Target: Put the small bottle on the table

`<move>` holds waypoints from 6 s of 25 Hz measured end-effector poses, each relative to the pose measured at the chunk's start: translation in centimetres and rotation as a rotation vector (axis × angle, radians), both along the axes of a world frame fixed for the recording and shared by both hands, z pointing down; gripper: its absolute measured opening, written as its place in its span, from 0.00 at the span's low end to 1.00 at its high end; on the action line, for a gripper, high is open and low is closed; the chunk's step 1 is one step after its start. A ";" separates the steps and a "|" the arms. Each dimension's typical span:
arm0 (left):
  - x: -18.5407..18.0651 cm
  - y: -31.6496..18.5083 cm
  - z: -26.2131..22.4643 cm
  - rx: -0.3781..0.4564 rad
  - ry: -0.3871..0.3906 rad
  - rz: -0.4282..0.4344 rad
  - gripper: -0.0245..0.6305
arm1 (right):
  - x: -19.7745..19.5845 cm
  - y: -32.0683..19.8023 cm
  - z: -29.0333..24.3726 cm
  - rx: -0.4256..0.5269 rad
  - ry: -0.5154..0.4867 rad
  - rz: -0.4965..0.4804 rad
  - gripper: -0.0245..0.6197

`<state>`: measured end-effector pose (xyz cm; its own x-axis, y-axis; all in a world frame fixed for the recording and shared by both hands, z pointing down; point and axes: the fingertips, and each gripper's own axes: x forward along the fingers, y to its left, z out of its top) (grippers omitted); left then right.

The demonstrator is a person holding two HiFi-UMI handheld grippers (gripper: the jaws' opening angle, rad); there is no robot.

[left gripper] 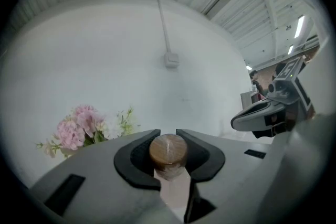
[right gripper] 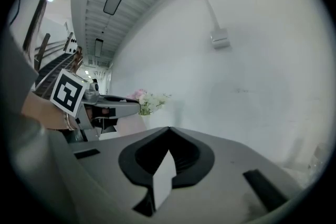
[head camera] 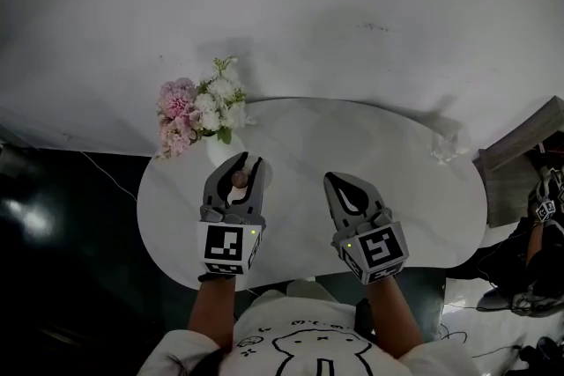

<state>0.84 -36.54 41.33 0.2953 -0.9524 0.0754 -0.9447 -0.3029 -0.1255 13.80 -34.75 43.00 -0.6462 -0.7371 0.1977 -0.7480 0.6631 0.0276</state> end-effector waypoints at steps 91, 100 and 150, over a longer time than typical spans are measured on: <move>-0.2 -3.3 20.2 -0.505 -0.054 0.034 0.59 | -1.7 2.9 10.1 -0.240 0.018 0.040 0.03; -1.1 -1.1 16.6 -0.429 -0.035 -0.018 0.59 | -2.0 4.1 8.1 -0.192 0.022 -0.029 0.03; -12.4 12.1 -10.4 0.121 -0.034 -0.064 0.58 | -6.2 9.6 -13.4 0.224 -0.033 -0.016 0.03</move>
<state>-11.56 -24.47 30.89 0.2327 -0.9720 -0.0322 -0.9563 -0.2227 -0.1895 7.61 -25.13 29.58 -0.6619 -0.7496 0.0088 -0.7401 0.6553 0.1512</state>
